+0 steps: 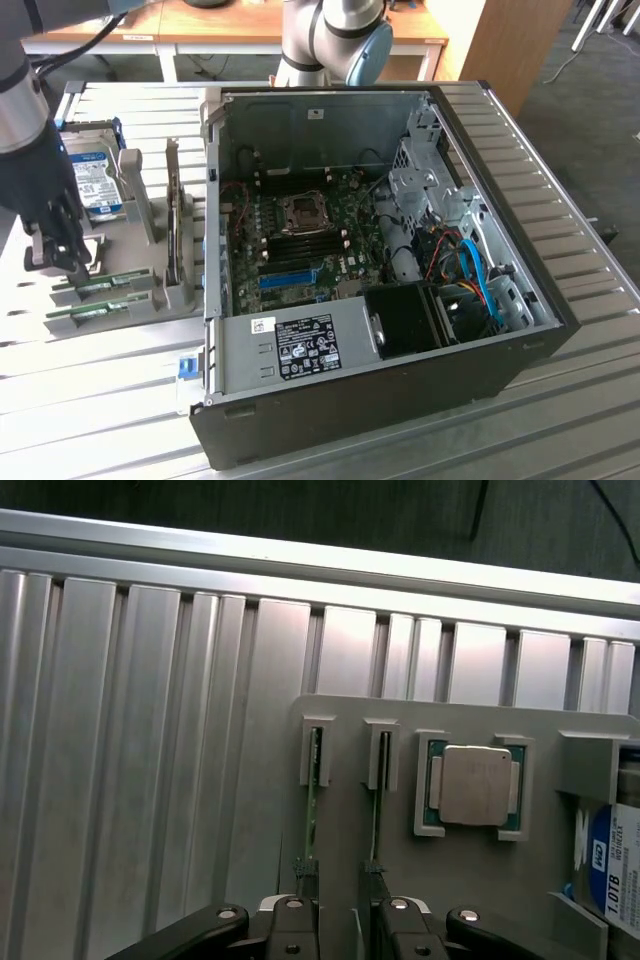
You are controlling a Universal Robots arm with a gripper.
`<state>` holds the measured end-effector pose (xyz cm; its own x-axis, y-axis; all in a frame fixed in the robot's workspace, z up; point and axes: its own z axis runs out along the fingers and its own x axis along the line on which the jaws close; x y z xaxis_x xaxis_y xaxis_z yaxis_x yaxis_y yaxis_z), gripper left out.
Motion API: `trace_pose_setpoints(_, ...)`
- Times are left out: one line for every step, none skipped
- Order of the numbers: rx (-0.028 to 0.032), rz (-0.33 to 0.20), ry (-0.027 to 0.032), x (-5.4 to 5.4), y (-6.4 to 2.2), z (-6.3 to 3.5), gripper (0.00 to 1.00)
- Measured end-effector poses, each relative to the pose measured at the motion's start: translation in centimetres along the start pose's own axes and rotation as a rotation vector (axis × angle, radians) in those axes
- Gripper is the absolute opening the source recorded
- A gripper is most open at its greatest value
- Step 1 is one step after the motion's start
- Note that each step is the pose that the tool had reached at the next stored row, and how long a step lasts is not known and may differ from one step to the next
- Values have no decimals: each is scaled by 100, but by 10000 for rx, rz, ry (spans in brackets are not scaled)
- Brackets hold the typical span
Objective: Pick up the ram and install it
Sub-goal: 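Pick up the ram and move it above insertion slot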
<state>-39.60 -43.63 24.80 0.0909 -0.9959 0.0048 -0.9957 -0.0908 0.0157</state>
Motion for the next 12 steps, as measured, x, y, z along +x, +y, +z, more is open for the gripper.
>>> trace_pose_setpoints(-1, 0, 1, 1, 0, 18, 30)
trace_pose_setpoints(-1, 0, 1, 2, 0, 36, 30)
trace_pose_setpoints(0, 0, 0, 3, 0, 53, 30)
trace_pose_setpoints(-1, 1, 1, 4, 0, 59, 30)
trace_pose_setpoints(-2, 1, 2, 4, 0, 60, 30)
trace_pose_setpoints(-3, 0, 1, 4, 0, 59, 30)
trace_pose_setpoints(-3, 0, 2, 4, 0, 59, 30)
trace_pose_setpoints(-2, 0, 1, 4, 0, 60, 30)
trace_pose_setpoints(1, -2, -1, 11, -1, 63, 30)
trace_pose_setpoints(2, -2, 0, 23, 0, 63, 30)
trace_pose_setpoints(0, -1, 1, 37, 2, 62, 30)
trace_pose_setpoints(0, 0, 1, 53, 4, 62, 30)
